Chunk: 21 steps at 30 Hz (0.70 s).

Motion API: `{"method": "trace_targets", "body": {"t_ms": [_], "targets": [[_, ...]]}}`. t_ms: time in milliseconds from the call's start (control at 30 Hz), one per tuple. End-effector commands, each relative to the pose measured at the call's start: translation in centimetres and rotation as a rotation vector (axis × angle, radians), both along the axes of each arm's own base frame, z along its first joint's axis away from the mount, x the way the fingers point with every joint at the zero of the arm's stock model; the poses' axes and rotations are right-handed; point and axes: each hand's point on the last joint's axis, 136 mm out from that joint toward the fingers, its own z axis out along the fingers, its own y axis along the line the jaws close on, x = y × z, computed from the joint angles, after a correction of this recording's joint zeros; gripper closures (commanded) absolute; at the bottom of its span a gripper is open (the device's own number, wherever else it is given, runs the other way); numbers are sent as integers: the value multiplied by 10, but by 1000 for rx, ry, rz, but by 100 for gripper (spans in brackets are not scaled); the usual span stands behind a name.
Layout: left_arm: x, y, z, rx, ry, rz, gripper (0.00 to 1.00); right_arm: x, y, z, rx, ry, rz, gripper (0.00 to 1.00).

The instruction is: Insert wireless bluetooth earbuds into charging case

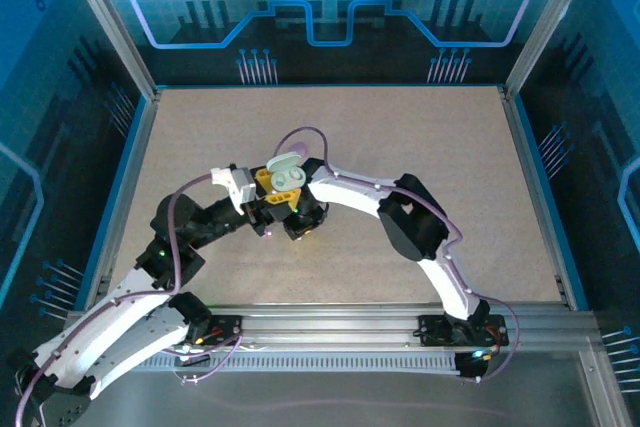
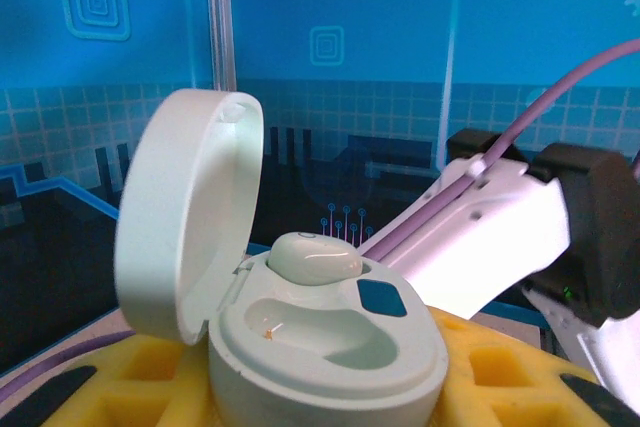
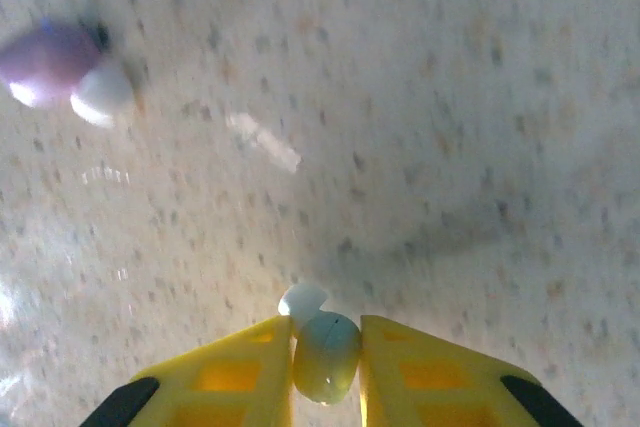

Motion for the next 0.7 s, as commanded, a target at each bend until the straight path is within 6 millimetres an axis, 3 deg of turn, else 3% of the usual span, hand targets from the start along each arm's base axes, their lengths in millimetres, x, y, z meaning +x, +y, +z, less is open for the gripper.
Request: {"method": "trace_targets", "body": {"t_ms": [0,367,467,667], "targets": [[-1,1,16,-28,-42,5,75,-11,-20,23,17,-29,23,77],[0,-2,17,-34,-37,-8,75,-40,-115,9,-74,72,7,76],[0,-3,18,-34,-35,-13,75,-39,-127,3,-88,90,-19,76],[-1,-4,18,-32,-30,-20,75,-32,-131,-10,-130,97,-19,75]]}}
